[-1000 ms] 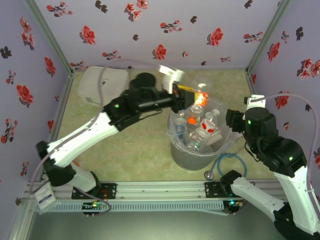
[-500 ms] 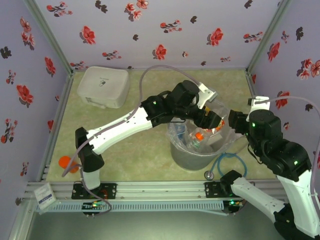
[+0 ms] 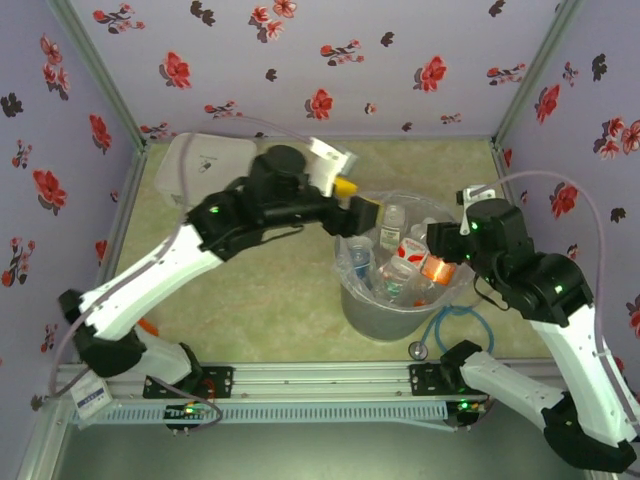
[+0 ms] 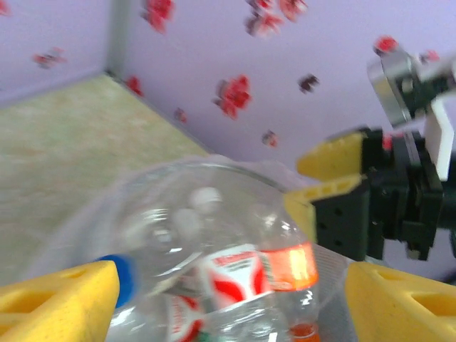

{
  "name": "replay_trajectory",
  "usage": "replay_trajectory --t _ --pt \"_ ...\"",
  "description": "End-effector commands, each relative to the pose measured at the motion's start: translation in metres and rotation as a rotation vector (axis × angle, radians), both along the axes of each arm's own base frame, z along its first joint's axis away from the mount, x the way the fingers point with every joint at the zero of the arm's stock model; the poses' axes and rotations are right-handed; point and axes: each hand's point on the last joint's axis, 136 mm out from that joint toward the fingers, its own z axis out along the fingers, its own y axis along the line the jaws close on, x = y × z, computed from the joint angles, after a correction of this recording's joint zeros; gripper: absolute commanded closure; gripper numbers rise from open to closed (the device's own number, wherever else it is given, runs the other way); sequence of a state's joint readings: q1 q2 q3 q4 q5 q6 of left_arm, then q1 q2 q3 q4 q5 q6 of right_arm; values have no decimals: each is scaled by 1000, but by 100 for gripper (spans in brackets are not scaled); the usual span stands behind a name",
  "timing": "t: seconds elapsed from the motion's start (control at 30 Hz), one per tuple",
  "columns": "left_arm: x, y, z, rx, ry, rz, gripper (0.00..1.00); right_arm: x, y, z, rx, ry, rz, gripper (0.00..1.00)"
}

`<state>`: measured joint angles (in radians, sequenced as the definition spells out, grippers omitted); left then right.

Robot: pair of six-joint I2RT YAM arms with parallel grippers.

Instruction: Put the plastic bottles in the bin

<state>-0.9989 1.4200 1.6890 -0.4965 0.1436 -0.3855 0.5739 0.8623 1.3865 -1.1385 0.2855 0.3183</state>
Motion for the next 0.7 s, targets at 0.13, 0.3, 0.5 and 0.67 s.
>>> replay_trajectory --t 0.13,0.3,0.5,0.67 --pt "43 47 -52 45 74 226 23 -16 -9 -51 -25 135 -34 44" --pt "45 42 -69 44 113 213 24 -9 -2 -46 0 122 -26 45" --pt "52 60 -73 36 112 260 21 -22 -36 11 -10 -22 -119 36" --pt "69 97 -76 17 66 374 18 -54 -71 9 -46 15 -232 31"
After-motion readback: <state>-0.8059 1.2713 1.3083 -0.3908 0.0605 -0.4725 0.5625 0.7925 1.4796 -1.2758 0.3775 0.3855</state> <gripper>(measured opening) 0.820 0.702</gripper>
